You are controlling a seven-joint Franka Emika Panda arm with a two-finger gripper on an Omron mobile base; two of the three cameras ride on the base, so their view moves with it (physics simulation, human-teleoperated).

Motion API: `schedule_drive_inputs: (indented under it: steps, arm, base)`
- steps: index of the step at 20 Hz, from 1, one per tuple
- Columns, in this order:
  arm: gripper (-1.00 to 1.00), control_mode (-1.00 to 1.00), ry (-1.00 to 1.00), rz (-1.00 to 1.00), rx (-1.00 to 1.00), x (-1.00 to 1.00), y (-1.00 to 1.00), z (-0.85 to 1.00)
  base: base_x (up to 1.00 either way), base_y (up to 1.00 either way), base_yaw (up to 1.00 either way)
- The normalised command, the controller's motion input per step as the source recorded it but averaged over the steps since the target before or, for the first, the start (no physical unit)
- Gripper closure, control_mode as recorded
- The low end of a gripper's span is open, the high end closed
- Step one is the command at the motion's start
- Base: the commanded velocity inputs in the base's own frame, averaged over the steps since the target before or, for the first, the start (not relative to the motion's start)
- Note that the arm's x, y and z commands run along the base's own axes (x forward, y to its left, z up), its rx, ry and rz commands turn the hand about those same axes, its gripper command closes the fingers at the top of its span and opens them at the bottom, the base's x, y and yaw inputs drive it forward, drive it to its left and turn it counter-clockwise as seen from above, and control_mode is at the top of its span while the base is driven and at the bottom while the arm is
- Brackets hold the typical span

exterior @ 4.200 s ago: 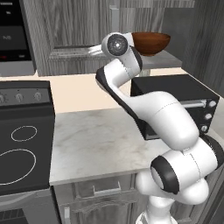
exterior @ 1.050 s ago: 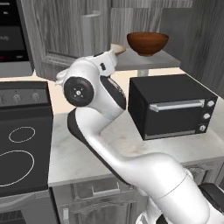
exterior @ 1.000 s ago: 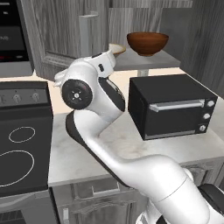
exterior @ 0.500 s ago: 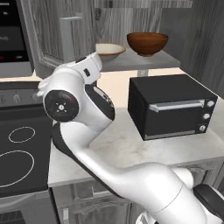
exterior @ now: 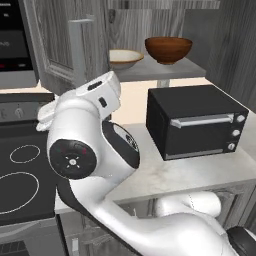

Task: Move the bowls from the cabinet to the plates on the dining table.

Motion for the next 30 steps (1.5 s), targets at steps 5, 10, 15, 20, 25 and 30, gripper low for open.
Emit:
schedule_drive_inputs:
  steps: [5,10,15,20,25,30]
  arm:
    - [-1.00,-1.00,-0.17,0.12,0.06,-1.00,-0.42,0.19]
    - [-1.00,-1.00,-0.09,0.10,0.18,-0.66,-0.74,0.06]
    - [-1.00,-1.00,-0.04,0.20,0.16,-0.20,-0.59,0.00]
    - [-1.00,-1.00,0.00,0.30,0.11,0.00,-0.34,0.00]
    - [-1.00,-1.00,0.00,0.34,0.07,0.01,-0.23,0.00]
    - [-1.00,-1.00,0.04,0.34,0.07,0.07,-0.18,0.05]
  base:
    - [0.00,0.00,0.00]
    - [0.00,0.00,0.00]
    - [0.00,0.00,0.00]
    - [0.00,0.00,0.00]
    - [0.00,0.00,0.00]
    - [0.00,0.00,0.00]
